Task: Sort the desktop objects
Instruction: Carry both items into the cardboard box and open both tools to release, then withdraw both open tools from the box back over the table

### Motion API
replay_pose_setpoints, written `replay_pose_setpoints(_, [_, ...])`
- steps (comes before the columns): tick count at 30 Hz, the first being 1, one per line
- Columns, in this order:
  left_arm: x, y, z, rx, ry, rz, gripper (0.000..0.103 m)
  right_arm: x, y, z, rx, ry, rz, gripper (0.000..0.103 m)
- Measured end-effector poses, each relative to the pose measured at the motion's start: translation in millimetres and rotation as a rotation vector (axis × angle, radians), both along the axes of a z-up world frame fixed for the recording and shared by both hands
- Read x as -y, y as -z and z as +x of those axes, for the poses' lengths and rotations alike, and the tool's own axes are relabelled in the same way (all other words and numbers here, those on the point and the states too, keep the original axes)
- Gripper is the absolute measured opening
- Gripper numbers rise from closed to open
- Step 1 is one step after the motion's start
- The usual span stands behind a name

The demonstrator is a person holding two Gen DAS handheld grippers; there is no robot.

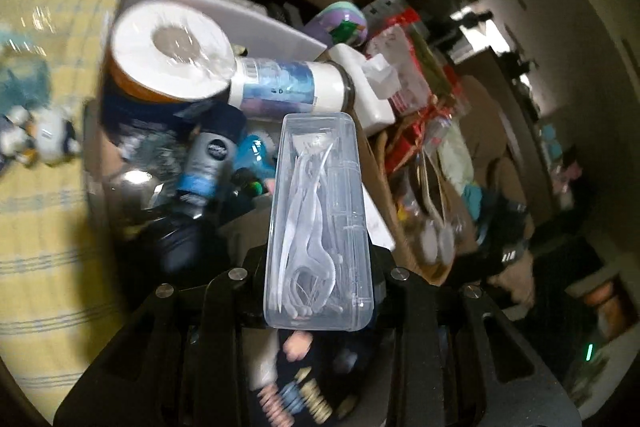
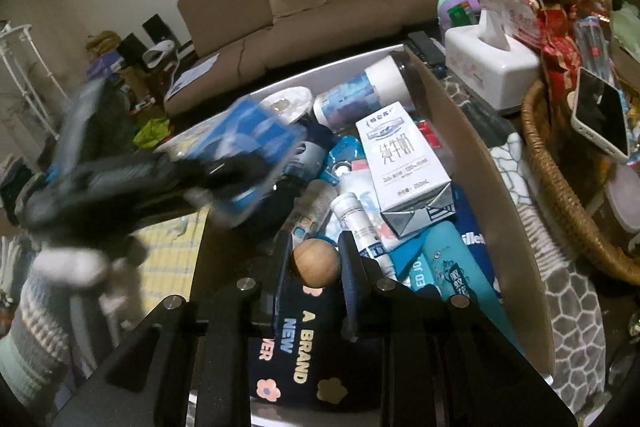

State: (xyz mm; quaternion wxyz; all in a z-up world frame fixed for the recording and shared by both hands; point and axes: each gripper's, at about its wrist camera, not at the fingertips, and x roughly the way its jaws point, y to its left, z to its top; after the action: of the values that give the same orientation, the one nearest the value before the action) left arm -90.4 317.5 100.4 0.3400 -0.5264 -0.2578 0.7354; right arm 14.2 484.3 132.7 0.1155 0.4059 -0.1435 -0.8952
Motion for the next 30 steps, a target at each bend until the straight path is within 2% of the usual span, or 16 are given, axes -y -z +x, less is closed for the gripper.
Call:
replay_pose_setpoints(2, [-11, 13, -11, 0.032, -0.020, 0.017, 0.029, 0, 3, -3, 0.004, -0.015, 0.001, 0.023])
replay_pose_setpoints(7, [-28, 34, -22, 0.066, -0.066, 0.001, 0.029, -5, 7, -12, 0.007, -0.027, -0.001, 0.023])
replay_pose_setpoints(13, [-34, 54, -31, 0.144, -0.124, 0.044, 0.030, -15, 18, -23, 0.023, 0.001, -0.011, 0.023])
replay_pose_setpoints(14, [-33, 54, -31, 0.151, -0.124, 0.050, 0.032, -15, 19, -24, 0.025, 0.002, -0.012, 0.023])
replay_pose_setpoints(17, [-27, 44, -26, 0.120, -0.119, 0.040, 0.056, -13, 22, -22, 0.026, -0.003, -0.017, 0.023])
replay_pose_setpoints(18, [-21, 38, -23, 0.103, -0.122, 0.036, 0.070, -12, 23, -21, 0.028, -0.009, -0.017, 0.023])
replay_pose_setpoints(19, [-15, 31, -20, 0.091, -0.126, 0.042, 0.080, -9, 25, -19, 0.031, -0.019, -0.014, 0.023])
replay_pose_setpoints(21, [-1, 18, -14, 0.062, -0.136, 0.066, 0.085, -3, 26, -17, 0.026, -0.032, 0.007, 0.023])
replay_pose_setpoints(24, [13, 2, -10, 0.033, -0.130, 0.062, 0.085, 8, 31, -19, 0.023, -0.046, 0.047, 0.023])
replay_pose_setpoints(30, [41, -25, 14, -0.067, -0.080, -0.049, 0.088, 25, 42, -29, 0.048, -0.029, 0.156, 0.024])
